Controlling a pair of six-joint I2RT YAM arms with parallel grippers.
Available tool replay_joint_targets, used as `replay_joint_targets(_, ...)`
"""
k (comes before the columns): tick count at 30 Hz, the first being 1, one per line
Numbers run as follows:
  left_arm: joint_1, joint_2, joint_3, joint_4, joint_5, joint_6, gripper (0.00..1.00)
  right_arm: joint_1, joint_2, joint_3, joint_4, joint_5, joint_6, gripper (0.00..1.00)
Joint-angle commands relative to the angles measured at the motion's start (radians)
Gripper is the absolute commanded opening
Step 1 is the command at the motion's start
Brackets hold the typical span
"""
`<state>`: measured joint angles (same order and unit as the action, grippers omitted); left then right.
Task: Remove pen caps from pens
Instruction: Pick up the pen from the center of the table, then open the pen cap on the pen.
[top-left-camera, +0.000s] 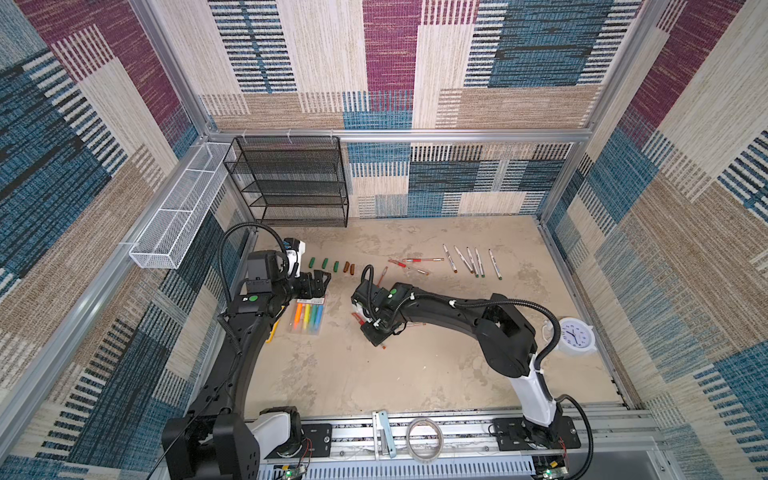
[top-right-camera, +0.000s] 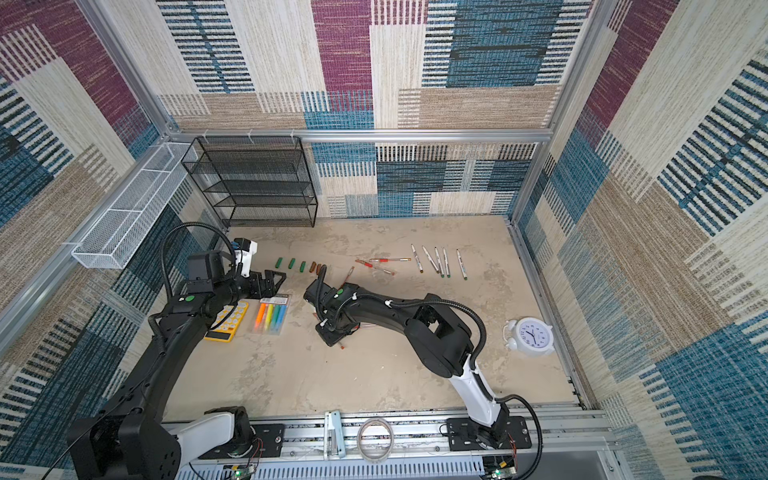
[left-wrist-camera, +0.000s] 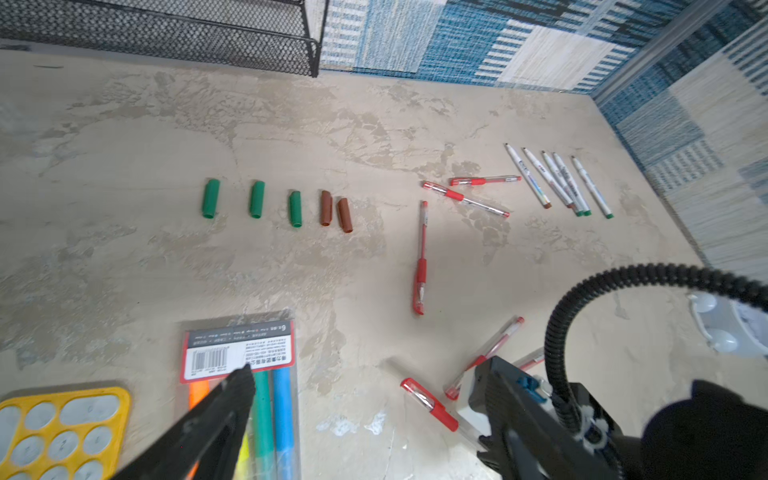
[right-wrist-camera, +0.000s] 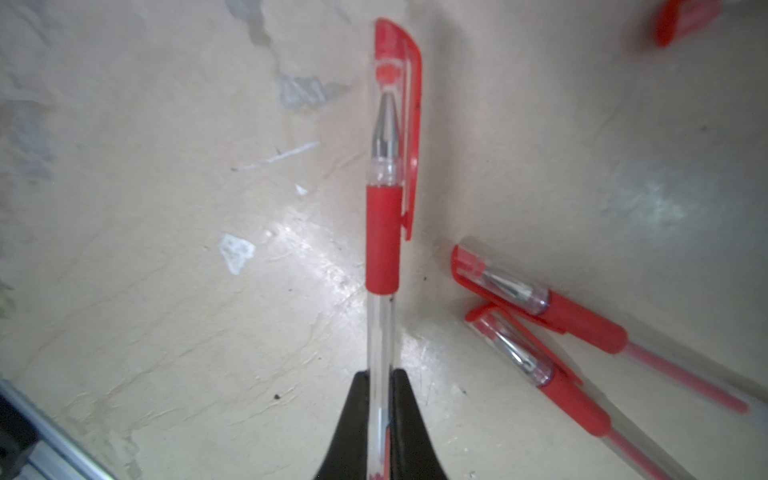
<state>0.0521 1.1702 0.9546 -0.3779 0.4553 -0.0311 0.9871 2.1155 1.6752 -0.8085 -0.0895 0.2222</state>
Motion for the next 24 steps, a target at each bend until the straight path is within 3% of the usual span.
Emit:
replay_joint_targets(1,0.001,-0.004,-0.001,0.033,0.169,-0.035,0.90,0.000,-0.047,-0.012,0.115,-0.003,0.021,0.03)
replay_joint_targets(5,0.002,-0.001,-0.014,0.076,0.263,-0.133,0.87,-0.004,-0.104,-0.055,0.221,0.058,0.073,0.03)
replay_joint_targets(8,0.002,0.007,-0.043,0.159,0.358,-0.229,0.85,-0.007,-0.182,-0.166,0.379,0.012,0.086,0.03)
replay_joint_targets(12,-0.013,0.017,-0.086,0.247,0.477,-0.328,0.77,-0.007,-0.200,-0.171,0.416,0.017,0.095,0.04)
replay_joint_targets(24,-0.061,0.056,-0.111,0.217,0.313,-0.261,0.63,-0.003,-0.282,-0.242,0.541,-0.001,0.091,0.03)
